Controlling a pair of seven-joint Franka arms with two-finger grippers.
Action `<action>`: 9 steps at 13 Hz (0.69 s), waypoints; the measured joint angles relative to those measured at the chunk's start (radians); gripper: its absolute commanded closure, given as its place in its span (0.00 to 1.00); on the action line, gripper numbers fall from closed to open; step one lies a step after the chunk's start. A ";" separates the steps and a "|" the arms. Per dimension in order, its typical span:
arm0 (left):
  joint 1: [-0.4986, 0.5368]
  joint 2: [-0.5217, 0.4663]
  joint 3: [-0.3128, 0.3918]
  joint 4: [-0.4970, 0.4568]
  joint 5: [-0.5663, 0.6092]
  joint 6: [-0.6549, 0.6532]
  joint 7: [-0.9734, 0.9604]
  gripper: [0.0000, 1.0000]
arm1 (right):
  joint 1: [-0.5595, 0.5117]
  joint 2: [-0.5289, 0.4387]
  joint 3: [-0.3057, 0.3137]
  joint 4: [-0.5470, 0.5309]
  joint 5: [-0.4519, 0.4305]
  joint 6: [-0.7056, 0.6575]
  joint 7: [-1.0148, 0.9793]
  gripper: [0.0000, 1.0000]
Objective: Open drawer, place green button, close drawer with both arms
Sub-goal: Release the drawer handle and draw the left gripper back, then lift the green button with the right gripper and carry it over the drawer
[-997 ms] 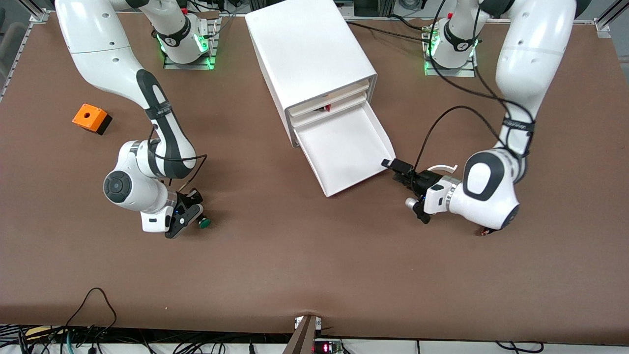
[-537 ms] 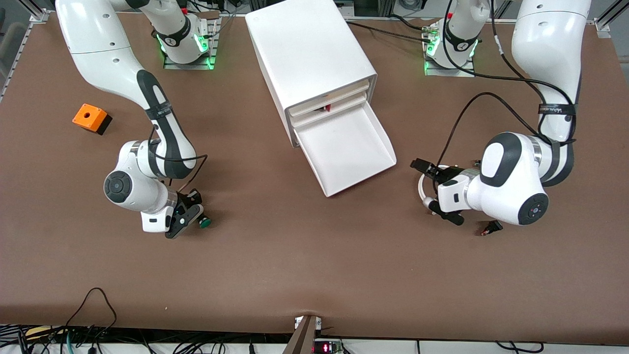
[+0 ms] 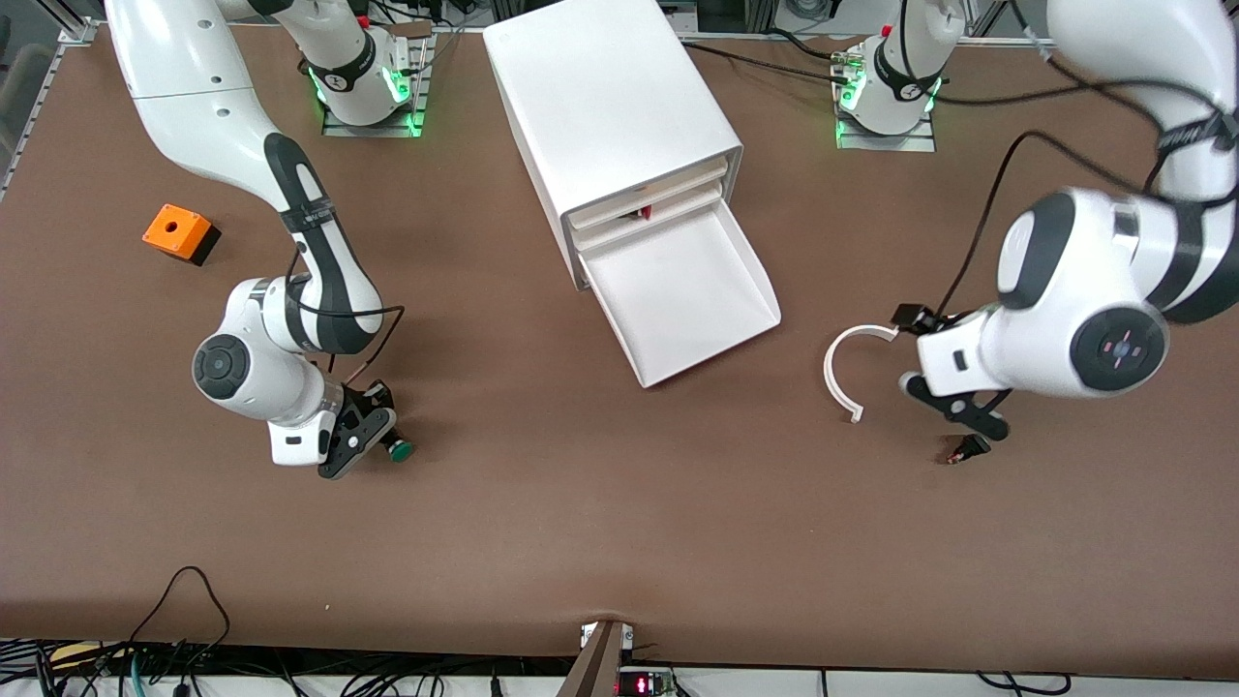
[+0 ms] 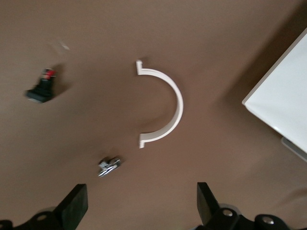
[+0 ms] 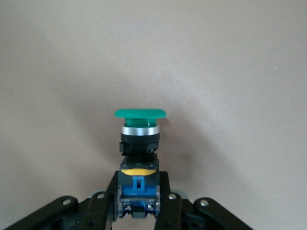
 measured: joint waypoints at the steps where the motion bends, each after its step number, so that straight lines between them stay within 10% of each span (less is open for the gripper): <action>1: -0.003 -0.037 -0.005 0.001 0.015 -0.001 -0.014 0.00 | 0.000 -0.014 0.000 0.004 0.000 0.000 0.000 0.76; 9: 0.073 -0.253 0.003 -0.083 0.031 0.013 -0.057 0.00 | 0.048 -0.115 0.002 0.054 -0.001 -0.016 -0.006 0.76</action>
